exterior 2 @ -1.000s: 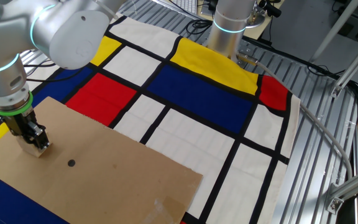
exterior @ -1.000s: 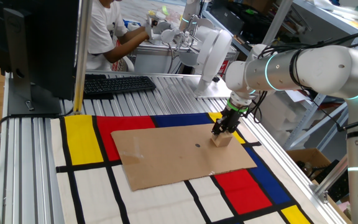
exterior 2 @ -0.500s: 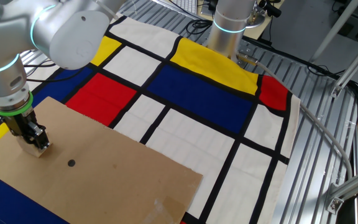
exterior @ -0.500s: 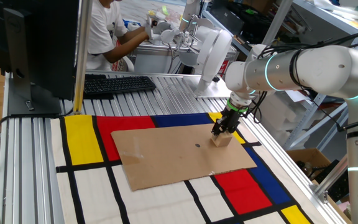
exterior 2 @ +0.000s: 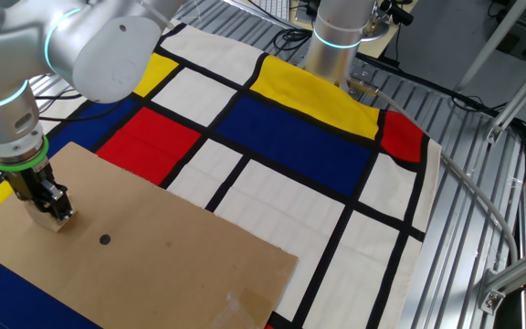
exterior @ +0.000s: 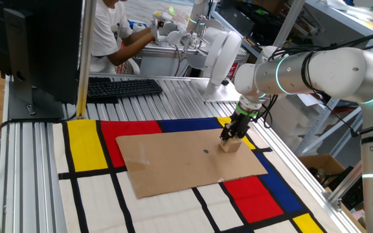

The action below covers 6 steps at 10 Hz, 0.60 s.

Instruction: Hold a small block with the gripper and sweep it from left to right on the table

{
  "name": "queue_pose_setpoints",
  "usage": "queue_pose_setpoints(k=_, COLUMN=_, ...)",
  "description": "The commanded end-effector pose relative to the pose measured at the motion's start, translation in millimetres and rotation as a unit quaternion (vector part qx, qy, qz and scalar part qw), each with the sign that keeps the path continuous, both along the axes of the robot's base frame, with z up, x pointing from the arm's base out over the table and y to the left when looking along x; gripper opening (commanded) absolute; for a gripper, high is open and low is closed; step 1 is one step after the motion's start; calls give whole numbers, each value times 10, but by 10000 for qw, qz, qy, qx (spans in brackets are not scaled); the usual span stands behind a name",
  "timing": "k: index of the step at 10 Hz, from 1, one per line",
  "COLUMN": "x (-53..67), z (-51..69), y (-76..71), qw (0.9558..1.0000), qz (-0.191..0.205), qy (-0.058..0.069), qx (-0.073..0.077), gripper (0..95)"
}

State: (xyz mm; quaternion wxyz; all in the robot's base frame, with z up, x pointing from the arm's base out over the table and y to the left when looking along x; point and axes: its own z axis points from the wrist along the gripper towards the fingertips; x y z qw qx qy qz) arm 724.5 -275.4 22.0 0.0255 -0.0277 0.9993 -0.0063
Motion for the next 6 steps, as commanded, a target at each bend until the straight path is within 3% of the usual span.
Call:
queue_pose_setpoints(k=1, x=-1, z=-9, y=16, qw=10000, qz=-4, qy=5, qx=-2, gripper=0)
queue_pose_setpoints(k=4, x=-3, z=-19, y=43, qw=10000, qz=-42, qy=25, qx=77, gripper=0)
queue_pose_setpoints(k=5, x=2, z=-14, y=60, qw=10000, qz=-11, qy=-13, qx=-38, gripper=0)
queue_pose_setpoints(k=6, x=6, z=-10, y=67, qw=10000, qz=-2, qy=-18, qx=-44, gripper=0)
